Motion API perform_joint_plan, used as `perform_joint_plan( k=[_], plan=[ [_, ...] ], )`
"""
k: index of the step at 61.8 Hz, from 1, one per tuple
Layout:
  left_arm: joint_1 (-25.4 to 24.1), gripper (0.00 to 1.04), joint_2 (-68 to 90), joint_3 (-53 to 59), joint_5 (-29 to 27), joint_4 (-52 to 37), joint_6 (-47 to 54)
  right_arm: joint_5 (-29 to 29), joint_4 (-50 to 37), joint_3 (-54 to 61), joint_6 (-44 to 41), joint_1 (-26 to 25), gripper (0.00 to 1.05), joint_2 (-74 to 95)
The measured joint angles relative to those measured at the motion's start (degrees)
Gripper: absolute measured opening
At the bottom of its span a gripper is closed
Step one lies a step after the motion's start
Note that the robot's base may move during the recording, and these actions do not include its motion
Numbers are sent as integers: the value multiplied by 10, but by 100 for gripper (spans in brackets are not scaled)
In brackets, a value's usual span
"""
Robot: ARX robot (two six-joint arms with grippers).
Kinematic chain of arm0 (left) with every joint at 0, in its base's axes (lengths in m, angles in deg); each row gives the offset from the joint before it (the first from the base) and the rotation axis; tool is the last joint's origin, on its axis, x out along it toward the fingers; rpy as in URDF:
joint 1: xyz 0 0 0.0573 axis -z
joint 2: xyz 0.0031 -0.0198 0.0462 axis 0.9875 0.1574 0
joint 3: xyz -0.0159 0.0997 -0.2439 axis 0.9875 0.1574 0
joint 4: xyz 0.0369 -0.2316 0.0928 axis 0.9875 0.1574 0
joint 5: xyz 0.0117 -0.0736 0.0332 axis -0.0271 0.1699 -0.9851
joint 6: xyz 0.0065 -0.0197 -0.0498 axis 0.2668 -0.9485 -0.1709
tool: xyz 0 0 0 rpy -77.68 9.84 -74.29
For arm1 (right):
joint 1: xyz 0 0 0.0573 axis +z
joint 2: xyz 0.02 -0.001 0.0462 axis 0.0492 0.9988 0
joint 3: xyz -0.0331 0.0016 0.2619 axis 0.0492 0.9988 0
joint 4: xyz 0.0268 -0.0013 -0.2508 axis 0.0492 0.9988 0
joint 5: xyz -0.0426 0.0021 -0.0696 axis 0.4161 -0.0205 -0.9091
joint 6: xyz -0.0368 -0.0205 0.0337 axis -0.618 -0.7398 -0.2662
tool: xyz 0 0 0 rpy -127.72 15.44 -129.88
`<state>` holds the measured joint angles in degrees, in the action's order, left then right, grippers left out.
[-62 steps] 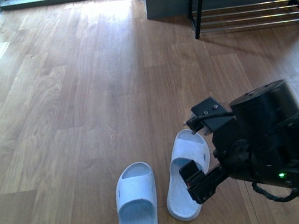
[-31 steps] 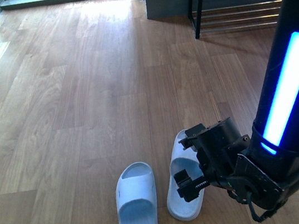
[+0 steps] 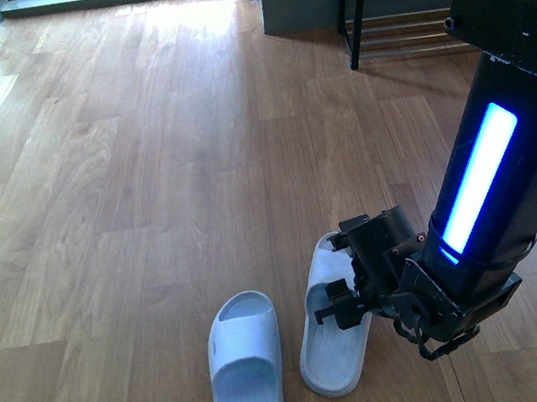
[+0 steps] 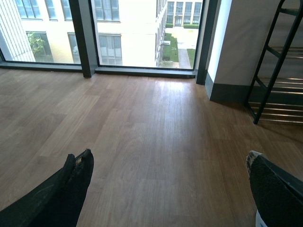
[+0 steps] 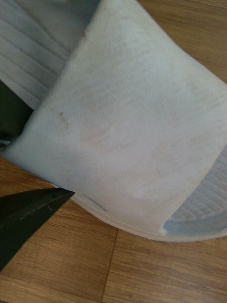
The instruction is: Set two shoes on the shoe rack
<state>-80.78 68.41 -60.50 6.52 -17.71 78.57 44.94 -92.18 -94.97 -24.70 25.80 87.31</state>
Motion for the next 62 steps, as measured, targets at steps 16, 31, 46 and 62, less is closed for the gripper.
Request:
perform_joint_plan(
  k=[16,31,46,62],
  plan=[
    [0,95,0,0,0,0,0,-17,-98,114,10,-11,1,-67],
    [0,95,0,0,0,0,0,18,-189,352,11,-41,1,-380],
    [0,95,0,0,0,0,0,104,-52,563,9,-81,1,-824],
    [0,95,0,0,0,0,0,127,-2,602,-2,-97,1,-975]
  ],
)
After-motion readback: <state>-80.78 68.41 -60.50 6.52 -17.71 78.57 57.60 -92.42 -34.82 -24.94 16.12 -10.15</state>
